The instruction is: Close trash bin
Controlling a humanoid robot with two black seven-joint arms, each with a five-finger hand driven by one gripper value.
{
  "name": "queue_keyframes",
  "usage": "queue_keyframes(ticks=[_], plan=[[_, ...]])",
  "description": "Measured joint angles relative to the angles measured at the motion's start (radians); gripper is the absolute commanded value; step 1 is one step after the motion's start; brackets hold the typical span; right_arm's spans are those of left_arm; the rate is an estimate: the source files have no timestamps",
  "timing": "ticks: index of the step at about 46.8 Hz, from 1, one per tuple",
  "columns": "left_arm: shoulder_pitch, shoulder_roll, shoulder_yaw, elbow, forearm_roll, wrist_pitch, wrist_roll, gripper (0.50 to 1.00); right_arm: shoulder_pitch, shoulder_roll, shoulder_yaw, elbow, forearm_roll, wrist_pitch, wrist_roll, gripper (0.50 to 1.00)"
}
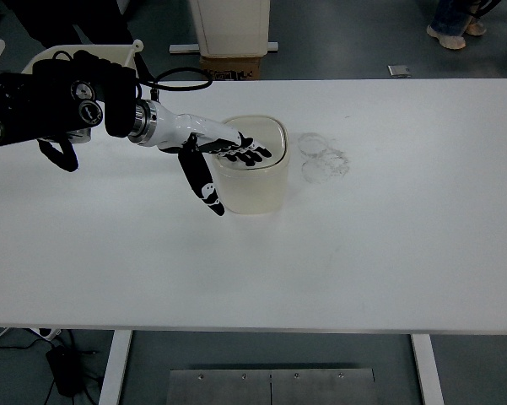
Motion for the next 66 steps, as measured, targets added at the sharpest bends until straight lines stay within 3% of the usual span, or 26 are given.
queue_keyframes(ticks=[28,66], plan=[[-0.055,0.015,-0.004,0.003,-0.016,-0.007,0.000,1.000,0.000,0.000,0.000,0.000,0.000,0.000,0.000,0.993],[-0.027,-0.029,-0.003,0.001,0.002,-0.010,0.000,1.000,0.000,0.000,0.000,0.000,0.000,0.000,0.000,0.993]])
